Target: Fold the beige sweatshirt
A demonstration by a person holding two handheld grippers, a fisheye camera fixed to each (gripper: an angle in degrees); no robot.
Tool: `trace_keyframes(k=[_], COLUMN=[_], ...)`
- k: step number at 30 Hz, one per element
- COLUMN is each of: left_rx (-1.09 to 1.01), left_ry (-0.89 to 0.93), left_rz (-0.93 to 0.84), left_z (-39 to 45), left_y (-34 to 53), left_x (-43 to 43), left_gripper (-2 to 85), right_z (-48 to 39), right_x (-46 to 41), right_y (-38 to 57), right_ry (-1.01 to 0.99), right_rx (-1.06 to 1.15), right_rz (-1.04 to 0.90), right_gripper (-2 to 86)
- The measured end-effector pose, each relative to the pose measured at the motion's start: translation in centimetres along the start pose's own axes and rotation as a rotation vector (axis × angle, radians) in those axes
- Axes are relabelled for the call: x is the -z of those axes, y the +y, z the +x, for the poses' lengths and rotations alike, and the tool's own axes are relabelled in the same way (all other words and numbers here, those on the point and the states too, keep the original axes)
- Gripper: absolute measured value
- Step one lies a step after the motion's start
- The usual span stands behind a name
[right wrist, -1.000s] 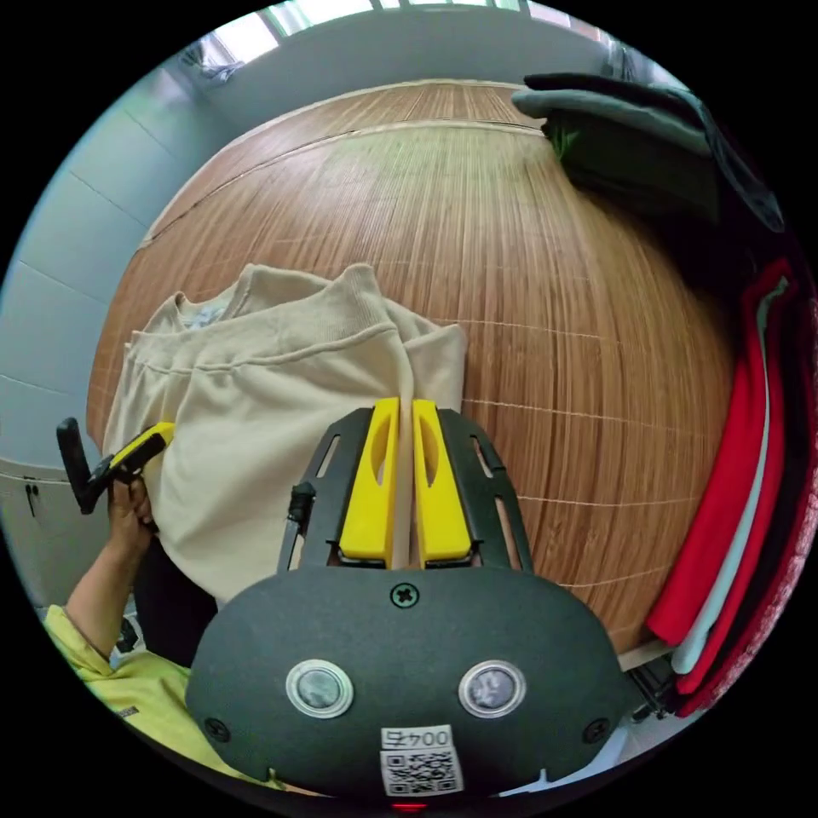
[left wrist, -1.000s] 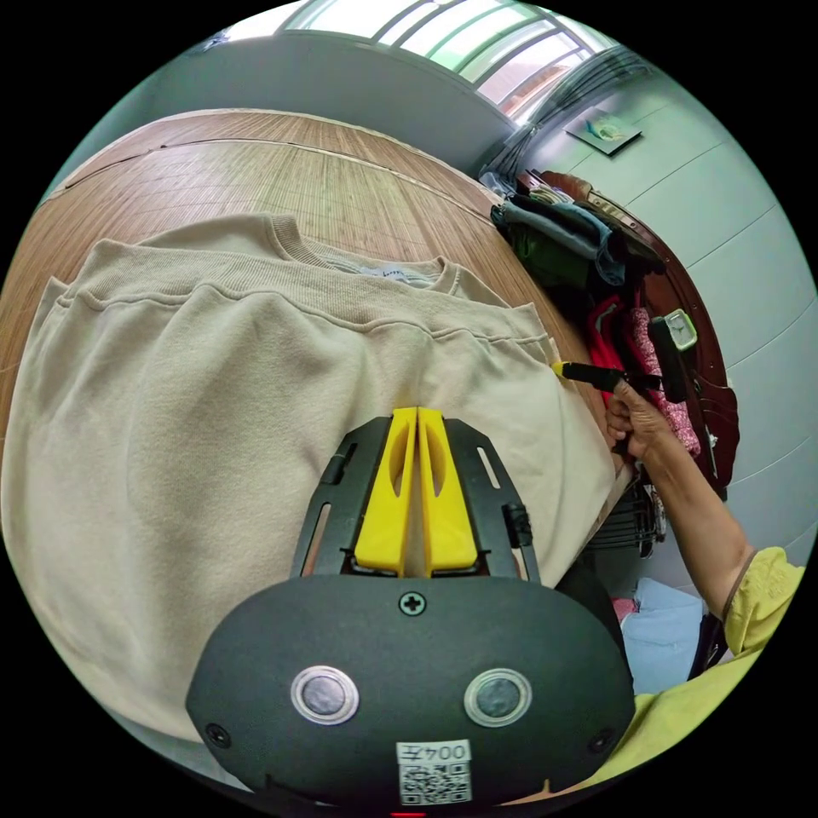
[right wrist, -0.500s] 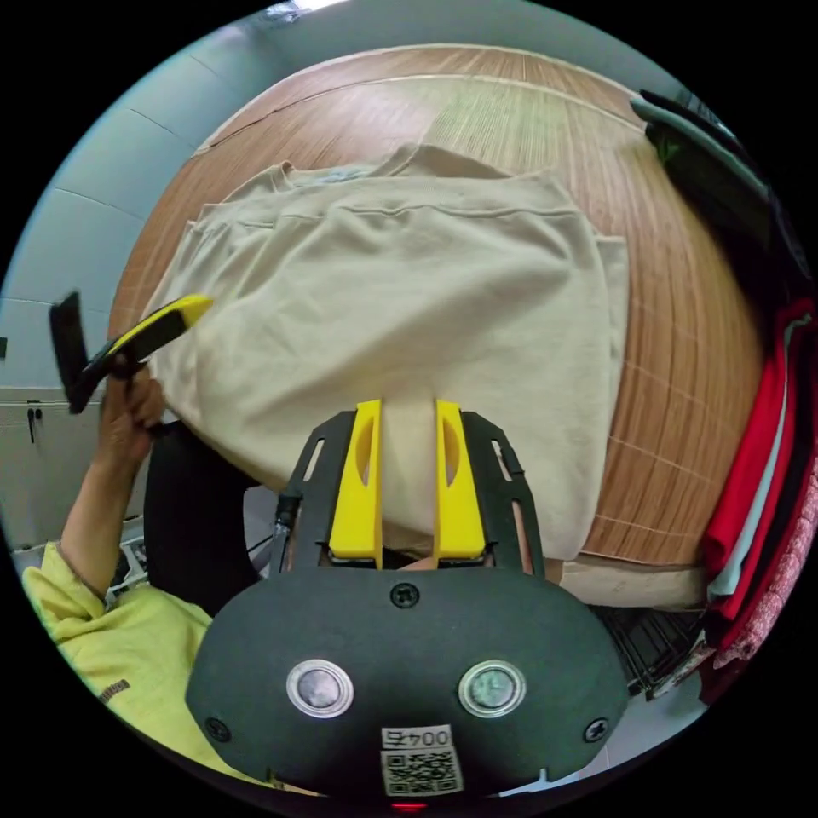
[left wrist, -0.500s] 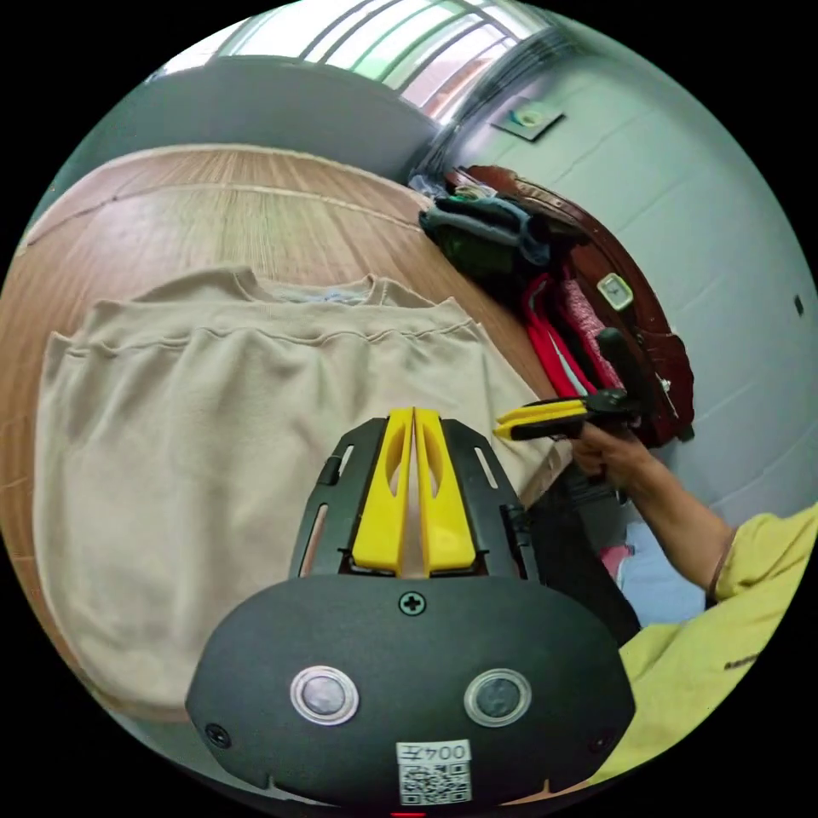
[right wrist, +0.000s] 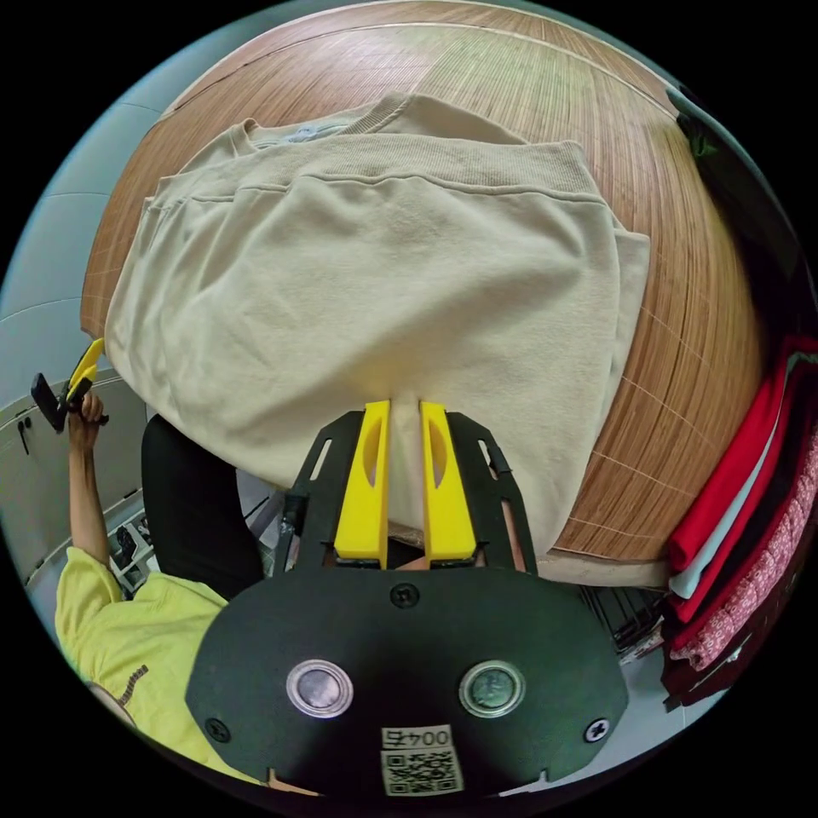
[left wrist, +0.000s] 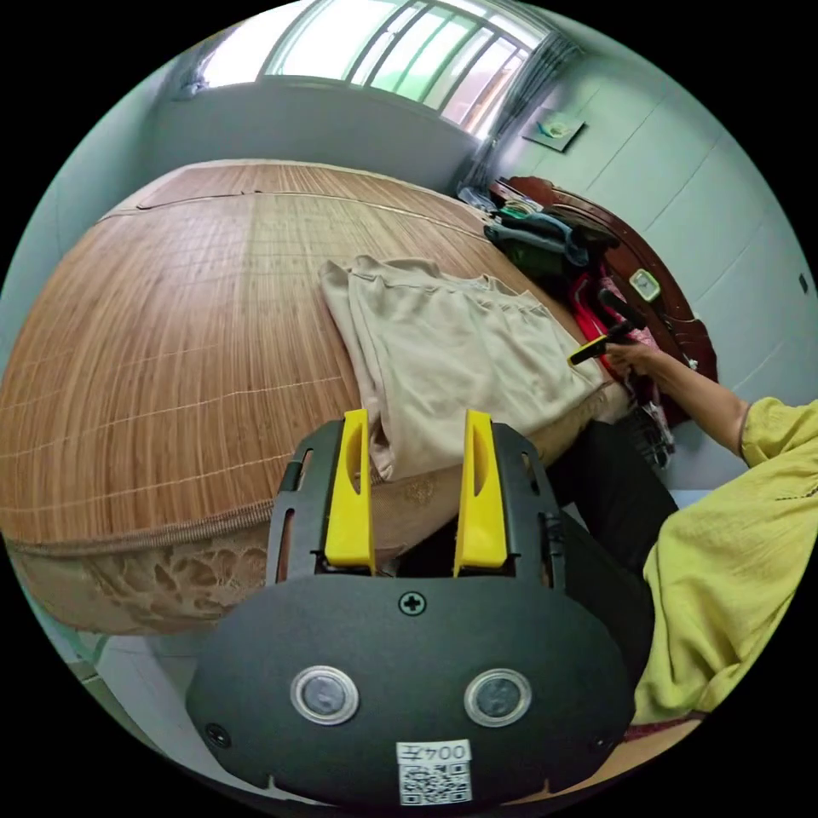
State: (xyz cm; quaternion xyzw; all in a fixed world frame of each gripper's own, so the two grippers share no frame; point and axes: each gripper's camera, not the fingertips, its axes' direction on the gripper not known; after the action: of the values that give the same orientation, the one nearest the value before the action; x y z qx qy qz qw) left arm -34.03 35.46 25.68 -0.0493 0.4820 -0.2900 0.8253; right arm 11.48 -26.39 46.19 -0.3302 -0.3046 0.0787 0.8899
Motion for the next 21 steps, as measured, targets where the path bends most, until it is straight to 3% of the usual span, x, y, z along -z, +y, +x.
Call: trace_keyframes(k=[10, 16, 21], left_rx=[-0.135, -0.170, -0.182], left_ry=[0.331, 0.387, 0.511], left_rz=[-0.087, -0.304, -0.223], left_z=[-6.2, -10.0, -11.4], left_y=[-4.4, -5.5, -7.2], left_x=[-1.5, -4.0, -4.3], left_gripper=[11.2, 8.6, 8.2], right_z=[-2.3, -3.6, -4.3], right_x=[0.5, 0.6, 0.6], right_y=[-4.0, -5.4, -6.3], right_ry=[0.051, 0.079, 0.092], right_rx=[-0.017, -0.010, -0.011], right_rz=[-0.035, -0.040, -0.048], right_gripper=[6.3, 6.6, 6.6])
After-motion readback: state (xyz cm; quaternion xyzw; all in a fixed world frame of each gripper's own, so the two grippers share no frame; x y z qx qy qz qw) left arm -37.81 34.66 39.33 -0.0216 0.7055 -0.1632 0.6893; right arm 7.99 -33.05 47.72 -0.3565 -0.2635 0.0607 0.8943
